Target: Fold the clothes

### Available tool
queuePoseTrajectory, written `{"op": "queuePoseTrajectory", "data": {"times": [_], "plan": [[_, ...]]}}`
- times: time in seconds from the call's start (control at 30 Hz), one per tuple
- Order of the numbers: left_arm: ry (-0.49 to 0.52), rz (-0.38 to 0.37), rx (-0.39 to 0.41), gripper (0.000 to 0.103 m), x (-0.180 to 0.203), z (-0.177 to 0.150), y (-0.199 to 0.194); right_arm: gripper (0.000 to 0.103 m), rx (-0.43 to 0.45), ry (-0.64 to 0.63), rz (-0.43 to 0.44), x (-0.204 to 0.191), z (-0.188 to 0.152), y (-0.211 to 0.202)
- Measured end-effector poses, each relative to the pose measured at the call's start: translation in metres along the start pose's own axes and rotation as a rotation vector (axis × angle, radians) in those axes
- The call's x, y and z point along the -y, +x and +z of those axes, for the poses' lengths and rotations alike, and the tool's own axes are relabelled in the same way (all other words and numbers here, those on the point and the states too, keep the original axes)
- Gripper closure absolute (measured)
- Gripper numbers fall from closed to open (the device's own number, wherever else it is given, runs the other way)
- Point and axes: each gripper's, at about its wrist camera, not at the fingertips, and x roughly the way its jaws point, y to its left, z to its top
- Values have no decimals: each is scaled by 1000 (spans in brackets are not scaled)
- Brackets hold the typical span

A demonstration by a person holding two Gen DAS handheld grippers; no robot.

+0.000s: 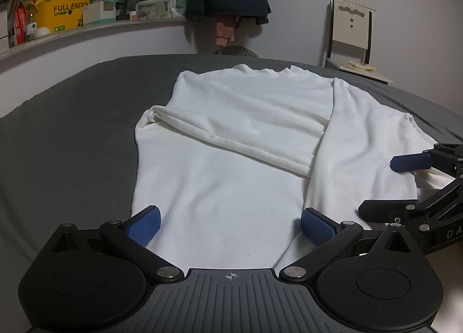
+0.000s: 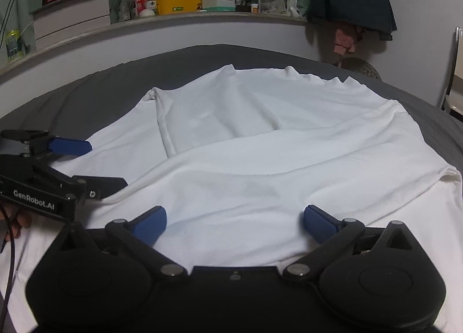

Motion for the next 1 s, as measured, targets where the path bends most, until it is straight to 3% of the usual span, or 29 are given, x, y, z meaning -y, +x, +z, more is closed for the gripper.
{"op": "queuePoseTrajectory", "data": {"times": [1.0], "plan": [[27,27,6,0,6,-1,-6,0,-5,-25,-22,-3,0,2]]}}
